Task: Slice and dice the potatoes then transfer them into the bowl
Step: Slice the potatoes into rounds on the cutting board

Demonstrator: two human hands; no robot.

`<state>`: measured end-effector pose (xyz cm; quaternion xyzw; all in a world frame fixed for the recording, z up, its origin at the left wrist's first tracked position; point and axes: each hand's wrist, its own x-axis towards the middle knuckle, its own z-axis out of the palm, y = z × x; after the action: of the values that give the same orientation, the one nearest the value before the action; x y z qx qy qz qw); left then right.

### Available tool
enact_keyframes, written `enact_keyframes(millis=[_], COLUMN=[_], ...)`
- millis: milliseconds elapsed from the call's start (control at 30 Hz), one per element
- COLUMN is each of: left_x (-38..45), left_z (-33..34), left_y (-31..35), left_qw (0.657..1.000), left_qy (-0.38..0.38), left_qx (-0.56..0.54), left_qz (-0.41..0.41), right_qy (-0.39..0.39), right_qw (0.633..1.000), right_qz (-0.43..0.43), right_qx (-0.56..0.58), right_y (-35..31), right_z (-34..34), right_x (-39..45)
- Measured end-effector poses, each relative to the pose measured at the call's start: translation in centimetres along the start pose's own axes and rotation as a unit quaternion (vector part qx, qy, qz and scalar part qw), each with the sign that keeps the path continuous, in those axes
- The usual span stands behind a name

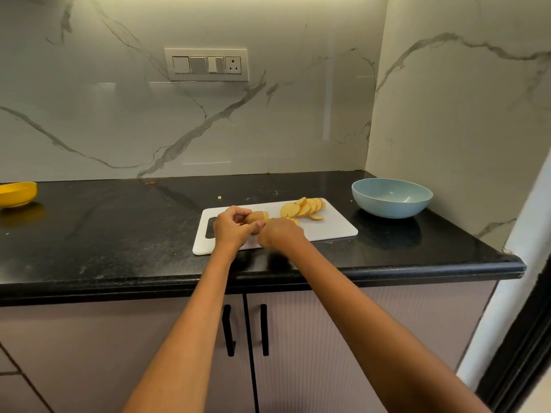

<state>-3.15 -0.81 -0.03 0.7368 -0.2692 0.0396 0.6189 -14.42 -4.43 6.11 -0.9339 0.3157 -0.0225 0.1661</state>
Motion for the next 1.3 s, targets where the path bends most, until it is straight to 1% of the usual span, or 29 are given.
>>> enact_keyframes(millis=[100, 233, 300, 433, 533, 700, 833, 1133, 1300], left_x=[-0.2, 0.0, 0.1, 0.0, 0.0, 0.2, 0.2, 0.1, 0.1], left_z=[0.0, 0.0, 0.1, 0.2, 0.3, 0.3, 0.3, 0.2, 0.1], left_y=[0.1, 0.0, -0.2, -0.2, -0.1, -0.3, -0.3, -0.3, -0.2], left_qw=[1.000, 1.000, 1.000, 1.000, 1.000, 1.000, 1.000, 1.000, 1.000], left_qy=[-0.012, -0.005, -0.004, -0.005, -0.007, -0.006, -0.007, -0.006, -0.002], left_qx=[0.008, 0.010, 0.011, 0.017, 0.020, 0.005, -0.010, -0.007, -0.007], left_qz=[0.000, -0.013, -0.017, -0.020, -0.017, -0.024, -0.024, -0.018, -0.016], right_qy=[-0.029, -0.032, -0.021, 0.033, 0.048, 0.057, 0.058, 0.059, 0.040], right_qw=[0.999, 0.999, 0.999, 0.997, 0.994, 0.995, 0.997, 0.998, 0.999], right_qz=[0.016, 0.027, 0.029, 0.048, 0.061, 0.031, 0.011, 0.010, 0.003], right_qx=[0.007, 0.006, 0.011, 0.056, 0.072, 0.072, 0.050, 0.025, 0.025], right_y=[0.4, 1.7, 2.7, 4.5, 4.5, 3.3, 2.2, 1.3, 0.9], right_z=[0.3, 0.2, 0.1, -0.9, -1.8, -1.9, -1.2, -0.3, -0.5], right_x=[0.3, 0.0, -0.5, -0.7, -0.6, -0.7, -1.0, -1.1, -0.7])
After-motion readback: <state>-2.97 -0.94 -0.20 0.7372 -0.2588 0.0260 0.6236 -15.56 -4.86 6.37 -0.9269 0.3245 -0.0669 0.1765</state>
